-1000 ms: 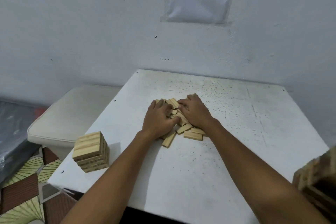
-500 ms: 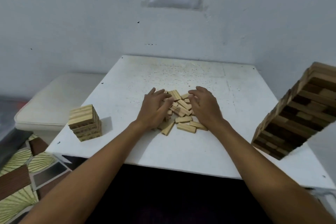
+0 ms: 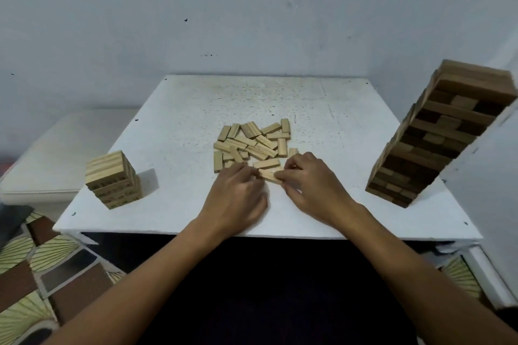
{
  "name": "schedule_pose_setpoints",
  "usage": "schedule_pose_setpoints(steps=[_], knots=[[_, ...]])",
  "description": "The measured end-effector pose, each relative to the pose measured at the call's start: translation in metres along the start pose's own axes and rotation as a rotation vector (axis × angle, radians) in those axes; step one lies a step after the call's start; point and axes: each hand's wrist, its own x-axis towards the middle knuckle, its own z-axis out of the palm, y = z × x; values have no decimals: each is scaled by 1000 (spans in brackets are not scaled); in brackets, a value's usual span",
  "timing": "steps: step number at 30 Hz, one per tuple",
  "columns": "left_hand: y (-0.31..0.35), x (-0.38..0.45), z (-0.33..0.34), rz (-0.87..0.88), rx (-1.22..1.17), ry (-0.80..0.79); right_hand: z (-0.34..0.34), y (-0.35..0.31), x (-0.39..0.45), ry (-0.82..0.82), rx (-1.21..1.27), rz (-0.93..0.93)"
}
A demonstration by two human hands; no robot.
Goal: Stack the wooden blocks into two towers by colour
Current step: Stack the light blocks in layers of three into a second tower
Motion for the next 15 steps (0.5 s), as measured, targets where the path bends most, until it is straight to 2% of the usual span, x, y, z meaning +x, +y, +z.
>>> schedule_pose_setpoints(steps=[4, 8, 12, 15], knots=[[8, -11, -8, -12, -96, -27, 0, -11, -6, 19, 13, 42], [9, -18, -16, -107, -263, 7, -5, -26, -8, -72, 96, 129], [3, -18, -23, -246, -526, 35, -8, -35, -9, -131, 308, 213], [-4, -16, -25, -251, -559, 11, -11, -32, -8, -126, 507, 315]])
